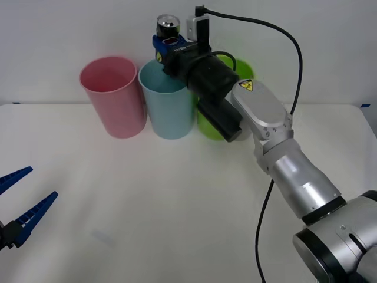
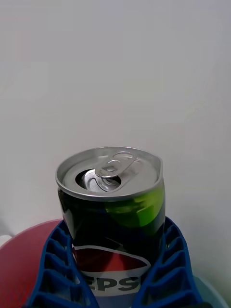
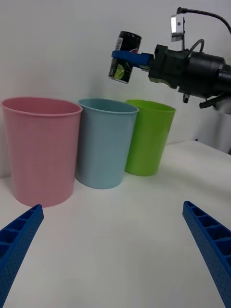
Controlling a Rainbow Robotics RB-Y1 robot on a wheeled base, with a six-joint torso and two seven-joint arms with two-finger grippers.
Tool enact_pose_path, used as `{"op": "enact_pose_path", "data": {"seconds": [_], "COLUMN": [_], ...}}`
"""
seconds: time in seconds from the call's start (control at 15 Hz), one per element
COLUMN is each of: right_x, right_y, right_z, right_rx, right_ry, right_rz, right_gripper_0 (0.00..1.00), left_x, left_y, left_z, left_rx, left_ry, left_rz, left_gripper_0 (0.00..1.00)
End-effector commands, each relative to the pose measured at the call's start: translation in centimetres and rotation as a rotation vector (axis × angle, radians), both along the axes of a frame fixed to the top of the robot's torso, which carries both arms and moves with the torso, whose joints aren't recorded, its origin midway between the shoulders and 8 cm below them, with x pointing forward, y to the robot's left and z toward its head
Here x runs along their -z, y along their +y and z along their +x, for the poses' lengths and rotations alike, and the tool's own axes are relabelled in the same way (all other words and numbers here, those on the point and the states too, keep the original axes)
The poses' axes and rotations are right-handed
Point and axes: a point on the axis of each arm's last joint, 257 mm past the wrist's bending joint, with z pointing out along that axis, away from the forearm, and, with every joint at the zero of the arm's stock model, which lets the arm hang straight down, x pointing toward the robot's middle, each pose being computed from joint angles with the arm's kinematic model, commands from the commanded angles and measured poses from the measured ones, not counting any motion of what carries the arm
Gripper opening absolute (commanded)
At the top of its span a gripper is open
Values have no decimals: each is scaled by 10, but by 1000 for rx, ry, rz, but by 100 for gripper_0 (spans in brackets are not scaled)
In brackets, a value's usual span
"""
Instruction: Grasp the object on the table and drop it into the matching bin: aluminum can to the light blue bin, PET bottle to the pink bin.
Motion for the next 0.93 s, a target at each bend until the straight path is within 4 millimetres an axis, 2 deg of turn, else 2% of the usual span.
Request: {"op": "enact_pose_path", "data": {"seconds": [0.07, 0.4, 0.67, 0.73, 0.8, 0.87, 0.93], "right_x": [4, 2, 3, 4, 3, 5, 5], "right_y": [17, 25, 22, 21, 21, 20, 17], "right_z": [9, 11, 13, 13, 13, 13, 14], "right_rx": [18, 27, 37, 38, 37, 39, 43], "right_ry": [24, 23, 13, 12, 10, 13, 11], "right_rz": [-10, -17, -34, -38, -39, -39, -43], "right_gripper_0": [0, 0, 3, 36, 90, 100, 100], "left_x": [0, 0, 0, 0, 0, 0, 0], "left_y": [0, 0, 0, 0, 0, 0, 0], "left_z": [0, 0, 0, 0, 0, 0, 0], "left_rx": [0, 0, 0, 0, 0, 0, 0], "left_ry": [0, 0, 0, 0, 0, 0, 0], "left_rz": [0, 0, 0, 0, 0, 0, 0], "left_gripper_0": [100, 100, 100, 100, 100, 100, 100]}}
